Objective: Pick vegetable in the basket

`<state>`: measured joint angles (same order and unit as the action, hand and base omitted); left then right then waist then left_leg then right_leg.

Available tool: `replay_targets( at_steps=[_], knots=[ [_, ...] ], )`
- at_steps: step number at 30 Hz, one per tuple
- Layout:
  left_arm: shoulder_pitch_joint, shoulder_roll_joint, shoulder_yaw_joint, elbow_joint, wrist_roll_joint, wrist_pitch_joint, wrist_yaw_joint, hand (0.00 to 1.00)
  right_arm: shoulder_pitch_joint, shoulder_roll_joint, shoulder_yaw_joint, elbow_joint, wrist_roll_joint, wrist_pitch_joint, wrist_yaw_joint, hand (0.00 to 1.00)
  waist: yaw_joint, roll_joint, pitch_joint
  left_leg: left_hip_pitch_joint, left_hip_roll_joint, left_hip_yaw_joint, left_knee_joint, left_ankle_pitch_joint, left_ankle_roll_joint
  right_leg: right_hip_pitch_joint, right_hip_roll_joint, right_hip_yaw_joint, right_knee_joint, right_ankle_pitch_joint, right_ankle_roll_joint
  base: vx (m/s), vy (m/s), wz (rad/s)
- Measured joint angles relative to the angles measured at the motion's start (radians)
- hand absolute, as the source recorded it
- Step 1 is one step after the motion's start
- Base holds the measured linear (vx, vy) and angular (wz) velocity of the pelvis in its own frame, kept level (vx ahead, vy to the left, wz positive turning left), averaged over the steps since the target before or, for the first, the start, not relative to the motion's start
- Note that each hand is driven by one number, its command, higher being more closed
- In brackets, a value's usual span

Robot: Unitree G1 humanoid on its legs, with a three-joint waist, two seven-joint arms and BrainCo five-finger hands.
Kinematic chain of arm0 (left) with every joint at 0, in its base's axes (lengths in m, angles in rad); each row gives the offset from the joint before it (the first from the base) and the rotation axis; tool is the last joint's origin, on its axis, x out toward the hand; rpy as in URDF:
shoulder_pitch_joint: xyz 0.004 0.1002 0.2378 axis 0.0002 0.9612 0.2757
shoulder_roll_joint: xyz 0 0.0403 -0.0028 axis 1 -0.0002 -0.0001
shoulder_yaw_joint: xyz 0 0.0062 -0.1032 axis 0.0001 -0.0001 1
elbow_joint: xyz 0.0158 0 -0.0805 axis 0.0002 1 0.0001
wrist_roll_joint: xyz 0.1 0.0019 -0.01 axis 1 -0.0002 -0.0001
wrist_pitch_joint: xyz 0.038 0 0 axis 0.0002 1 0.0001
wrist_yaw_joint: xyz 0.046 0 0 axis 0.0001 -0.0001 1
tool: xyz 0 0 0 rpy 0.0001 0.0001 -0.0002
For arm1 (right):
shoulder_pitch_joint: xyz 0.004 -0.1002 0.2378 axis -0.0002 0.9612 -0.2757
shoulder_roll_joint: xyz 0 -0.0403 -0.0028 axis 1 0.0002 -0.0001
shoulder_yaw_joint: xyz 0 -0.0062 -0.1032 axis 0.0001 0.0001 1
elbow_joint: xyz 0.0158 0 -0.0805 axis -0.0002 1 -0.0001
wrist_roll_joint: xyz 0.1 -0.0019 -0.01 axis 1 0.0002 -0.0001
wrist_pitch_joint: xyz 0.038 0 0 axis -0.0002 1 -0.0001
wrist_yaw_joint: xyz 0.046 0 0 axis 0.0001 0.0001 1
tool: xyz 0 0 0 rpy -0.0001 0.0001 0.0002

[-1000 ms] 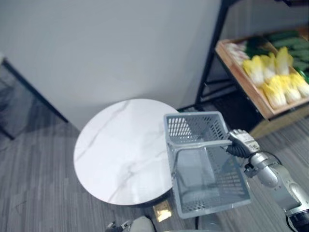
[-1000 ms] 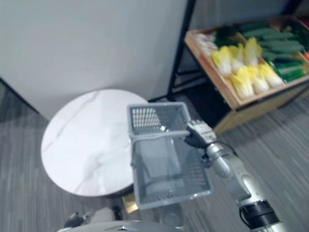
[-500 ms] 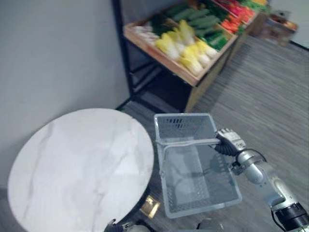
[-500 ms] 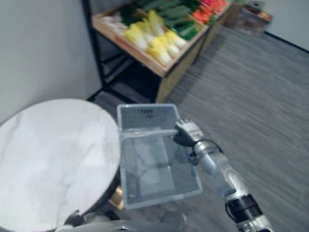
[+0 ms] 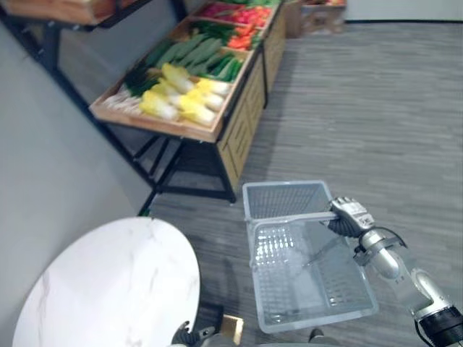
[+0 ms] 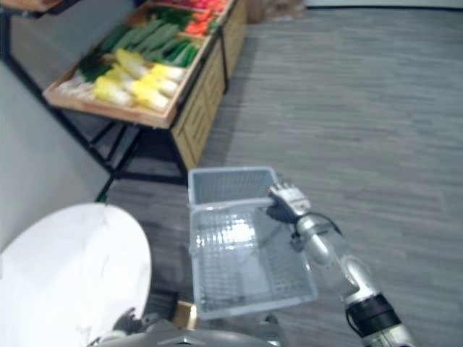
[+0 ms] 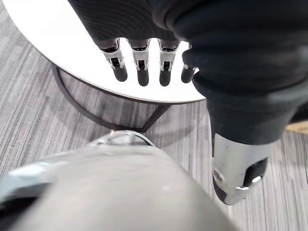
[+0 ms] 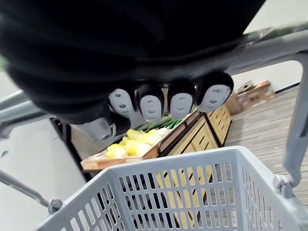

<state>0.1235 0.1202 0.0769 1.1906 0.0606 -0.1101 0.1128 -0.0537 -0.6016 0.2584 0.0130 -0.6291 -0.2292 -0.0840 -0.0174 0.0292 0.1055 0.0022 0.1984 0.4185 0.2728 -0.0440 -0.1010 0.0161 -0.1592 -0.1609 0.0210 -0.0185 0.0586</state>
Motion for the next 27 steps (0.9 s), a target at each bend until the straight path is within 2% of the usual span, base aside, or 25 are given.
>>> replay_targets(
  at_steps=[1, 2, 3, 4, 7, 10, 14, 18, 19, 21, 22, 23, 24, 25, 26, 27],
  knots=[
    [0.004, 0.011, 0.004, 0.0, -0.002, -0.001, 0.0, 0.0, -0.009, 0.008, 0.018, 0.0, 0.0, -0.001, -0.001, 1.0, 0.001, -0.009, 0.004, 0.018, -0.014, -0.055, -0.014, -0.001, -0.002, -0.024, 0.011, 0.049, -0.019, 0.009, 0.006, -0.02, 0.031, -0.92],
    [0.004, 0.01, 0.006, -0.001, -0.003, -0.003, 0.0, 0.0, -0.011, 0.008, 0.022, 0.0, 0.0, -0.003, -0.001, 1.0, 0.002, -0.015, 0.007, 0.016, -0.016, -0.06, -0.01, -0.001, -0.004, -0.026, 0.011, 0.057, -0.025, 0.012, 0.006, -0.05, 0.017, -0.92],
    [0.0, 0.018, 0.009, -0.002, -0.003, -0.012, 0.0, 0.0, -0.01, 0.008, 0.033, 0.0, 0.0, -0.005, -0.001, 1.0, 0.001, -0.031, 0.015, -0.002, -0.02, -0.096, 0.008, -0.007, -0.011, -0.029, 0.011, 0.075, -0.057, 0.031, 0.002, -0.06, 0.033, -0.64],
    [-0.002, 0.027, 0.011, -0.006, -0.003, -0.014, 0.0, 0.0, -0.011, 0.003, 0.045, 0.0, -0.001, -0.004, 0.0, 1.0, 0.002, -0.031, 0.017, -0.02, -0.019, -0.142, 0.031, -0.022, -0.029, -0.041, 0.018, 0.102, -0.079, 0.059, 0.002, -0.04, 0.043, -0.62],
    [-0.007, 0.013, 0.027, -0.008, -0.003, -0.016, 0.0, 0.0, -0.011, -0.02, 0.059, 0.0, 0.0, -0.003, 0.001, 1.0, 0.0, -0.011, 0.025, -0.035, -0.015, -0.187, 0.048, -0.043, -0.036, -0.049, 0.03, 0.119, -0.096, 0.087, 0.008, -0.01, 0.036, -0.27],
    [-0.011, -0.013, 0.03, -0.008, 0.0, -0.017, -0.001, 0.0, -0.011, -0.022, 0.059, 0.003, 0.0, -0.004, 0.002, 1.0, 0.002, 0.033, 0.029, -0.031, 0.015, -0.211, 0.028, -0.094, -0.044, -0.066, 0.071, 0.14, -0.104, 0.109, 0.005, 0.01, 0.057, -0.17],
    [-0.014, -0.012, 0.021, -0.008, 0.002, -0.016, 0.0, 0.0, -0.01, -0.021, 0.064, 0.005, 0.0, -0.008, 0.004, 1.0, 0.009, 0.033, 0.029, -0.001, 0.017, -0.216, -0.028, -0.103, -0.056, -0.064, 0.085, 0.144, -0.124, 0.125, 0.008, 0.0, 0.036, -0.12],
    [-0.015, -0.005, -0.014, -0.008, 0.003, -0.015, -0.001, 0.0, 0.009, -0.021, 0.061, 0.006, 0.0, -0.008, 0.004, 1.0, 0.013, 0.031, 0.029, 0.035, -0.002, -0.216, -0.088, -0.112, -0.046, -0.059, 0.075, 0.144, -0.123, 0.131, 0.017, -0.03, 0.103, 0.01],
    [-0.016, -0.005, -0.026, -0.008, 0.003, -0.015, -0.002, 0.0, 0.02, -0.02, 0.061, 0.006, 0.0, -0.008, 0.004, 1.0, 0.018, 0.032, 0.029, 0.042, -0.01, -0.217, -0.102, -0.122, -0.033, -0.063, 0.069, 0.145, -0.114, 0.132, 0.02, -0.08, 0.169, -0.02],
    [-0.019, -0.003, -0.044, -0.009, 0.003, -0.014, -0.002, 0.0, 0.03, -0.017, 0.059, 0.009, -0.001, -0.008, 0.005, 1.0, 0.024, 0.029, 0.031, 0.042, -0.017, -0.22, -0.112, -0.158, -0.006, -0.116, 0.065, 0.156, -0.03, 0.1, 0.035, -0.09, 0.165, -0.09],
    [-0.022, 0.0, -0.055, -0.009, 0.003, -0.012, -0.002, 0.0, 0.033, -0.012, 0.05, 0.009, -0.001, -0.008, 0.005, 1.0, 0.023, 0.033, 0.031, 0.044, -0.025, -0.236, -0.125, -0.198, 0.007, -0.173, 0.062, 0.165, 0.078, 0.058, 0.047, -0.12, 0.19, -0.19],
    [-0.029, 0.015, -0.065, -0.009, 0.003, -0.012, -0.003, 0.0, 0.037, 0.01, 0.036, 0.017, -0.003, -0.004, 0.006, 1.0, 0.027, 0.009, 0.052, 0.057, -0.048, -0.238, -0.132, -0.214, 0.005, -0.231, 0.043, 0.171, 0.21, 0.04, 0.053, -0.17, 0.208, -0.21],
    [-0.029, 0.022, -0.074, -0.01, 0.002, -0.013, -0.003, 0.0, 0.038, 0.017, 0.035, 0.021, -0.004, -0.001, 0.006, 1.0, 0.026, 0.002, 0.062, 0.063, -0.055, -0.236, -0.128, -0.218, 0.008, -0.266, 0.037, 0.168, 0.29, 0.042, 0.05, -0.19, 0.145, -0.22],
    [-0.028, 0.033, -0.08, -0.011, 0.002, -0.012, -0.002, 0.0, 0.045, 0.033, 0.028, 0.023, -0.012, 0.001, 0.006, 1.0, 0.021, -0.016, 0.079, 0.096, -0.071, -0.233, -0.132, -0.224, 0.013, -0.318, 0.016, 0.165, 0.429, 0.057, 0.029, -0.17, 0.118, -0.11],
    [-0.023, 0.041, -0.093, -0.009, 0.002, -0.012, -0.002, 0.0, 0.049, 0.047, 0.025, 0.022, -0.031, -0.002, 0.006, 1.0, 0.018, -0.024, 0.092, 0.123, -0.084, -0.232, -0.133, -0.228, 0.027, -0.355, -0.005, 0.158, 0.539, 0.077, 0.01, -0.12, 0.119, -0.02],
    [-0.019, 0.046, -0.097, -0.009, 0.002, -0.012, -0.002, 0.0, 0.053, 0.056, 0.024, 0.022, -0.036, -0.002, 0.005, 1.0, 0.011, -0.032, 0.091, 0.133, -0.088, -0.235, -0.133, -0.23, 0.033, -0.369, -0.012, 0.151, 0.571, 0.089, 0.008, -0.05, 0.101, 0.08]
  ],
)
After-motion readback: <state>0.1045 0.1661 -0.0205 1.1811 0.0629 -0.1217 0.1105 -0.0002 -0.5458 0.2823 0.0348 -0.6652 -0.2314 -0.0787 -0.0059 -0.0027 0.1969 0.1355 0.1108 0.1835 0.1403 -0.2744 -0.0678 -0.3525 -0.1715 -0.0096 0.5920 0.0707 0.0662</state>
